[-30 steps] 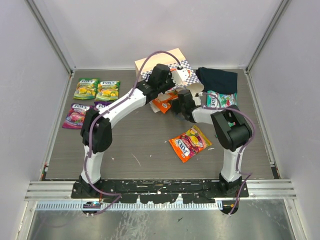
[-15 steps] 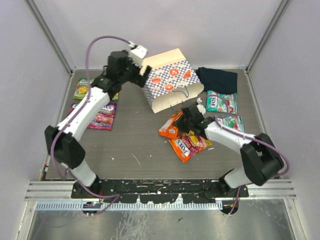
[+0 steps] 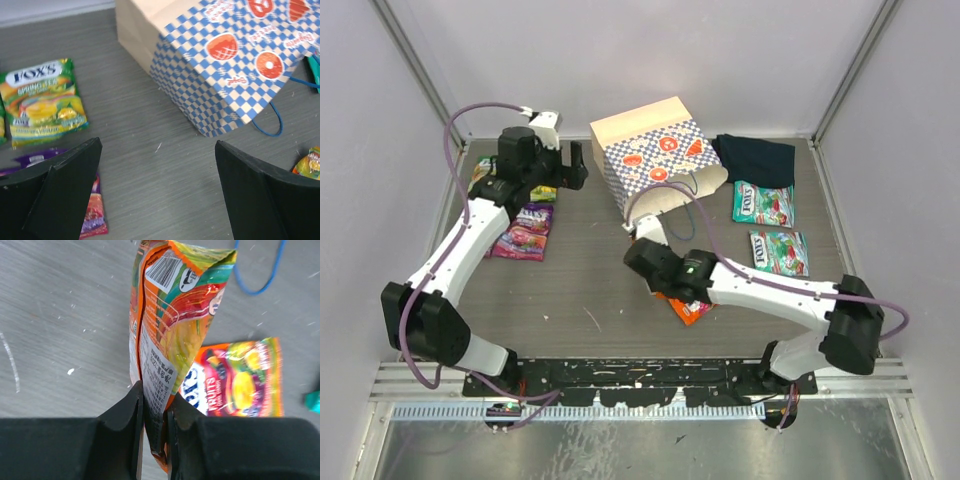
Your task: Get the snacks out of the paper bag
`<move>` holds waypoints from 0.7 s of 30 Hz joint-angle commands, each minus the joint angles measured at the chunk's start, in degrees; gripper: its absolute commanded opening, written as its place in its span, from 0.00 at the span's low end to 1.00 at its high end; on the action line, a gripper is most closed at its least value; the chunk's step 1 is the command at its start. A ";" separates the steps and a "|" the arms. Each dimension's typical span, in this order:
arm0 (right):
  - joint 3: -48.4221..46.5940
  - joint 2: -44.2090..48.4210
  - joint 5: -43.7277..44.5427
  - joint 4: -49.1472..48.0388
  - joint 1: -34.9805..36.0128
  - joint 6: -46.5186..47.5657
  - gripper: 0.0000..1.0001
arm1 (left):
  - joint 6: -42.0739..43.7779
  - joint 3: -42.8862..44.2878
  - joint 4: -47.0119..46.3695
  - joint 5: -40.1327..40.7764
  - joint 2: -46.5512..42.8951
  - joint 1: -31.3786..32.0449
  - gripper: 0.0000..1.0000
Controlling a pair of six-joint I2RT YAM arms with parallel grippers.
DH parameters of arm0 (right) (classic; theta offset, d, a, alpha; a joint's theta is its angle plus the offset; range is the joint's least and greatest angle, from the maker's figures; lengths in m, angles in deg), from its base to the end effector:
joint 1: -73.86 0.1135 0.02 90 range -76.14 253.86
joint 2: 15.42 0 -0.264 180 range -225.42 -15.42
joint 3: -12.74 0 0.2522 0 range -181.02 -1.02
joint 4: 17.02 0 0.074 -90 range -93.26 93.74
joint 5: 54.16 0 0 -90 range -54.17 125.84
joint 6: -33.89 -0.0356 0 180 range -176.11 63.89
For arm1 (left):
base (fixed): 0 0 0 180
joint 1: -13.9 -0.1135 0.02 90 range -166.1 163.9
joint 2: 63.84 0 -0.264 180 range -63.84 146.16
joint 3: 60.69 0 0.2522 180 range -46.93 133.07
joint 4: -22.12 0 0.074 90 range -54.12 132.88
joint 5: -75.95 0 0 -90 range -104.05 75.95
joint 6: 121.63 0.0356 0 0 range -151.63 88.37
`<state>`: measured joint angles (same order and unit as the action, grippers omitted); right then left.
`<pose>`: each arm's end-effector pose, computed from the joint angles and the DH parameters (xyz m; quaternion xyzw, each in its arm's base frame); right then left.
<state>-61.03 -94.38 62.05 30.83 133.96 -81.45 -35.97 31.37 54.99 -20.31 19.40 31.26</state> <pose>0.1554 0.2386 0.2651 -0.2073 0.9030 0.0515 0.3727 0.3215 -0.1046 0.3698 0.1245 0.8289 -0.1473 0.5251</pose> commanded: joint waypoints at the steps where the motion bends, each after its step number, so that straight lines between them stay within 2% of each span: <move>1: -9.81 -7.53 25.68 7.20 7.41 10.95 0.01 | -8.48 -0.63 -0.26 0.58 -1.37 -3.95 0.98; 4: -14.05 -14.83 36.67 12.63 11.56 12.31 0.01 | -9.64 -1.32 1.74 1.06 -0.38 -5.38 0.98; 11: -22.35 -29.03 45.35 26.05 15.31 5.51 0.01 | -9.71 -3.73 2.92 2.35 1.88 -5.85 0.98; 15: -25.03 -33.60 44.61 29.61 16.59 3.52 0.01 | -9.85 -3.85 2.58 1.50 2.26 -5.85 0.98; 21: -26.25 -34.68 37.97 27.06 16.84 6.03 0.02 | -10.23 -4.24 2.25 -1.40 3.23 -5.85 0.98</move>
<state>-84.13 -130.27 99.78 57.43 150.42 -75.64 -45.39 26.85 58.92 -19.33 22.77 25.51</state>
